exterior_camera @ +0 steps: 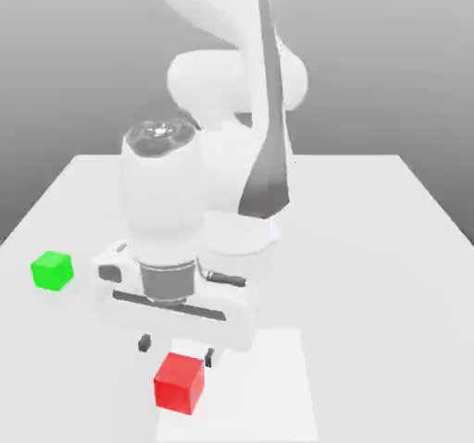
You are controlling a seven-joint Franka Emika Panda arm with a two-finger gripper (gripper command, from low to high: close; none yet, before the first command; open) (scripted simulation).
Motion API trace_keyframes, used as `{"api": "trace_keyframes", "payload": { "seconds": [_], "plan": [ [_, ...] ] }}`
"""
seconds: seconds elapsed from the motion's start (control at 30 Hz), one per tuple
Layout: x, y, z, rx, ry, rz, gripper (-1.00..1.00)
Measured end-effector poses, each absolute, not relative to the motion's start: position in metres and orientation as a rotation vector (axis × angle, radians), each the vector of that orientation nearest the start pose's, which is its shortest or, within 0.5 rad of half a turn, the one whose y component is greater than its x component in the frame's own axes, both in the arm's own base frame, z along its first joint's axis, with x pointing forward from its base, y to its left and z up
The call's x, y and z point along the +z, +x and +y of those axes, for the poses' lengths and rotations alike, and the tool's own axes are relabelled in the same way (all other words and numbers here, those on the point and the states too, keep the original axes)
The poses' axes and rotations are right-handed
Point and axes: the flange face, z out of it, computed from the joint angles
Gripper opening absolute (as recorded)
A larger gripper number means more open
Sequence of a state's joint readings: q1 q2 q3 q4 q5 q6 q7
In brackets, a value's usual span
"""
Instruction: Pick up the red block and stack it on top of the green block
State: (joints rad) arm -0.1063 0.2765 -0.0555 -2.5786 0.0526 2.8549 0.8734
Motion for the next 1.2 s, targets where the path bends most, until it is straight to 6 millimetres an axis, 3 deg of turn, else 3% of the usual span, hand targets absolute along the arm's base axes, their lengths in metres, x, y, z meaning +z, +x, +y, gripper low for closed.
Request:
{"api": "trace_keyframes", "payload": {
  "seconds": [0.03,0.27,0.43,0.47,0.53,0.63,0.73,0.8,0.97,1.03,1.2],
  "plan": [
    [0.151,0.434,-0.075,-0.001,-2.692,1.62,-1.0],
    [0.149,0.434,-0.075,-0.001,-2.692,1.62,-1.0],
    [0.199,0.434,-0.075,0.0,-2.691,1.62,-1.0],
    [0.207,0.43,-0.086,-0.003,-2.67,1.661,-1.0],
    [0.217,0.411,-0.134,-0.014,-2.561,1.845,-1.0],
    [0.228,0.362,-0.216,-0.025,-2.314,2.166,-1.0],
    [0.237,0.306,-0.272,-0.026,-2.057,2.417,-1.0],
    [0.241,0.268,-0.299,-0.024,-1.881,2.554,-1.0],
    [0.246,0.174,-0.338,-0.006,-1.434,2.802,-1.0],
    [0.238,0.162,-0.342,-0.004,-1.365,2.827,-1.0],
    [0.202,0.16,-0.344,-0.004,-1.349,2.83,-1.0]
  ]
}}
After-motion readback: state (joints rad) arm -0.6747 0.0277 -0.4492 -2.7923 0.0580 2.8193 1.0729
